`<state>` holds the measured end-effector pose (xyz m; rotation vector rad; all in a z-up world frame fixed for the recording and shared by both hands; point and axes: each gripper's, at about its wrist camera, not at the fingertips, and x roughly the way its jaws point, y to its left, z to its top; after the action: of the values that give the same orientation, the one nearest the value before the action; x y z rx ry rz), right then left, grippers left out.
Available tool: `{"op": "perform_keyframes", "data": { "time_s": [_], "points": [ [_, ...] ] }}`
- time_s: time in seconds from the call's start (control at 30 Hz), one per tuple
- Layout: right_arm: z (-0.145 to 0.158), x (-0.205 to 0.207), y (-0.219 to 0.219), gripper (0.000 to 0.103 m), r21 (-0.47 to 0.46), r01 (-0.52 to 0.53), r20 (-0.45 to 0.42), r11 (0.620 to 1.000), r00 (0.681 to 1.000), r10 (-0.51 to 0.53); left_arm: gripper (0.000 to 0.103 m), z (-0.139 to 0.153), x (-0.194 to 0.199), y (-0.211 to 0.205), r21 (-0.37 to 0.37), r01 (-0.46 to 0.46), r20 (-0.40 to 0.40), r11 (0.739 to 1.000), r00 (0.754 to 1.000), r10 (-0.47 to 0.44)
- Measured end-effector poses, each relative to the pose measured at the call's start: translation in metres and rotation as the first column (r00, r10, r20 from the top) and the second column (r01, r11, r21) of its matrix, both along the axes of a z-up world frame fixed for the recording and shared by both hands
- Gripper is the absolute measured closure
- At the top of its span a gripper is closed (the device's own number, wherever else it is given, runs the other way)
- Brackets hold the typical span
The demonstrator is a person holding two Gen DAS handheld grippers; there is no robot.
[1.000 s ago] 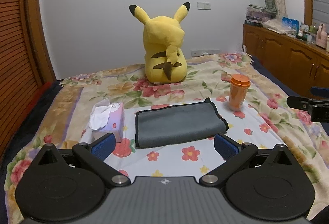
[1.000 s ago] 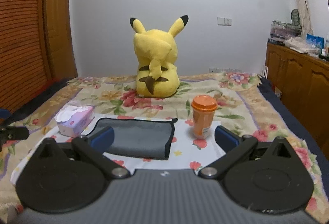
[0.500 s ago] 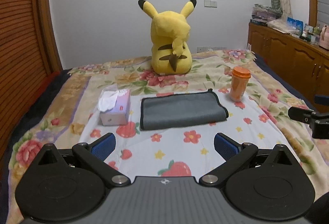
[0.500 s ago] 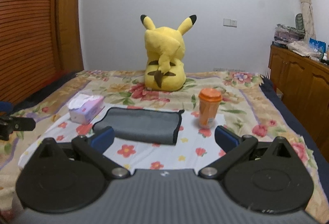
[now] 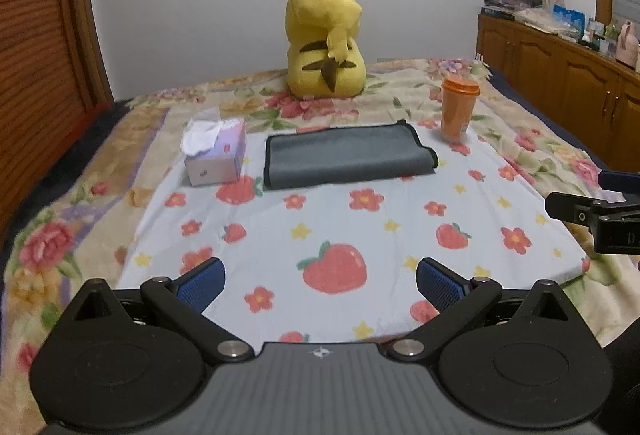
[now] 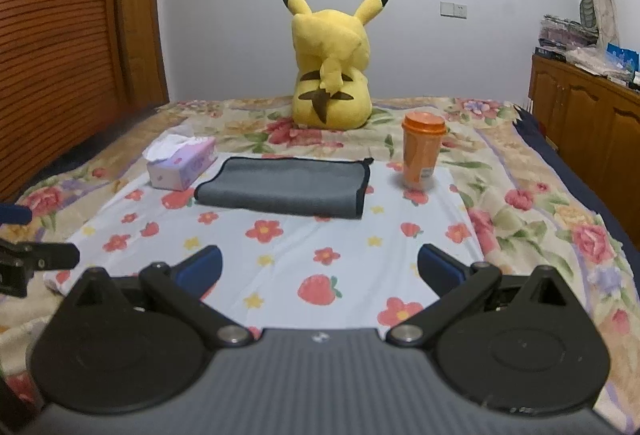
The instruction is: Fold towel
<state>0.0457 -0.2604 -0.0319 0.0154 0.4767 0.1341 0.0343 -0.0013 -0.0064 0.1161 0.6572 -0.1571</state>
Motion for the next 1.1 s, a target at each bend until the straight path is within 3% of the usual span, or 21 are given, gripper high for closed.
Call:
{"op": "perform_keyframes", "data": {
  "time_s": [0.37,0.8,1.1],
  "points": [
    [-0.021,0.003,-0.007,0.0,0.006,0.024,-0.026,1.0,0.999,-0.024,0.0,-0.032,0.005,0.006,-0.028,-0.057,-0.008,0.998,0.998,0.057],
    [-0.033,0.01,-0.006,0.0,0.0,0.032,-0.044,0.999,0.999,-0.032,0.0,-0.034,0.007,0.007,-0.016,-0.077,0.036,0.997,0.996,0.077],
    [-0.03,0.006,-0.007,0.0,0.003,0.039,-0.005,0.999,0.999,-0.039,0.0,-0.026,0.002,0.013,-0.027,-0.106,0.091,0.994,0.99,0.109]
  ]
}}
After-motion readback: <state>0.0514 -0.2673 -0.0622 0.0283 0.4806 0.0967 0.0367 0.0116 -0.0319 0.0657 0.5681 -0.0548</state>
